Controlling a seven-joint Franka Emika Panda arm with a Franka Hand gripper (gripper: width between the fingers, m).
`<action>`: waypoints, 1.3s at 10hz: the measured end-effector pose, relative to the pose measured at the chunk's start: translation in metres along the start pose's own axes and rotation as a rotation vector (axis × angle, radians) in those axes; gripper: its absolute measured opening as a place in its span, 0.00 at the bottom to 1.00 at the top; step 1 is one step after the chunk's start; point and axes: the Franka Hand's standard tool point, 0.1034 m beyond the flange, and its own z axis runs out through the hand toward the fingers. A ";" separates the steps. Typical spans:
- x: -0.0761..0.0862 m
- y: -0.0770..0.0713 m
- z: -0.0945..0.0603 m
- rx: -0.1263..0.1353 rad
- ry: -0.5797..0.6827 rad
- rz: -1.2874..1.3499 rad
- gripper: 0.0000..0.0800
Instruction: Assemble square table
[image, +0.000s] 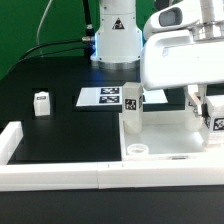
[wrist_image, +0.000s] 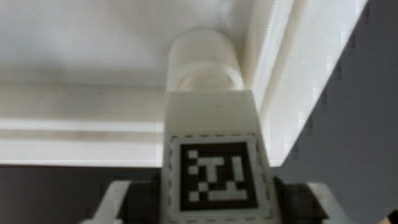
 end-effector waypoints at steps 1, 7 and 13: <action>0.000 -0.001 0.000 0.000 0.006 -0.002 0.36; 0.006 -0.004 0.000 0.014 -0.076 0.031 0.75; 0.010 -0.006 0.004 0.063 -0.521 0.113 0.81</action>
Offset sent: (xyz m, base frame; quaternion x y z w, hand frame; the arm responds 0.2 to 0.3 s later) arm 0.0000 0.0000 0.0000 0.0000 0.0000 0.0000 1.0000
